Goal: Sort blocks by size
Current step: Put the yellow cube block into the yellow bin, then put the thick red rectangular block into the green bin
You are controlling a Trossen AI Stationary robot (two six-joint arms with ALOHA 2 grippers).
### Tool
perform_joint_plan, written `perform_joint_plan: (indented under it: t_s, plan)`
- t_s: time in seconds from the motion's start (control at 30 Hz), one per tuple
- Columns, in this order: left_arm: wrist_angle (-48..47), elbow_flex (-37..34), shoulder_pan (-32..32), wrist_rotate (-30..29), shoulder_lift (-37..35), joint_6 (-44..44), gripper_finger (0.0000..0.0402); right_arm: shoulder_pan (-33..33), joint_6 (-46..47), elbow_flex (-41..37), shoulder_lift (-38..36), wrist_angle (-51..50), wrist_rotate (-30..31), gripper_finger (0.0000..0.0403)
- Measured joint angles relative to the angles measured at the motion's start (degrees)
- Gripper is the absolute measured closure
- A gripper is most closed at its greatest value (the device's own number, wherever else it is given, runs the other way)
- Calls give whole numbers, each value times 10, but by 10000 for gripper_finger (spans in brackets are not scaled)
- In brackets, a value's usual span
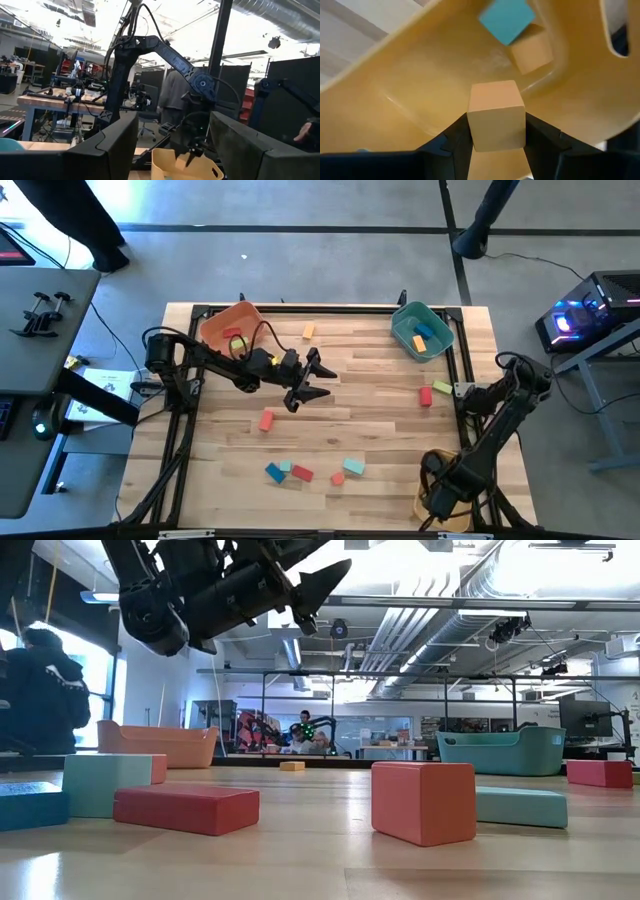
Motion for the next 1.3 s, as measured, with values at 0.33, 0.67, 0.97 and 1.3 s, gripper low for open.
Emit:
perform_joint_plan:
  t_s: [0.33,0.67,0.97,1.3]
  plan:
    - [0,0,0,0,0,-9,168,0,-8,0,0,-74,-28,252]
    - [-2,0,-2,0,0,-10,168,0,9,0,0,-84,-76,207]
    - [-3,0,-2,0,0,-10,168,0,-12,21,-27,-93,11,167]
    - [-4,-1,-2,-2,0,28,168,-48,-38,96,-106,-268,410,167]
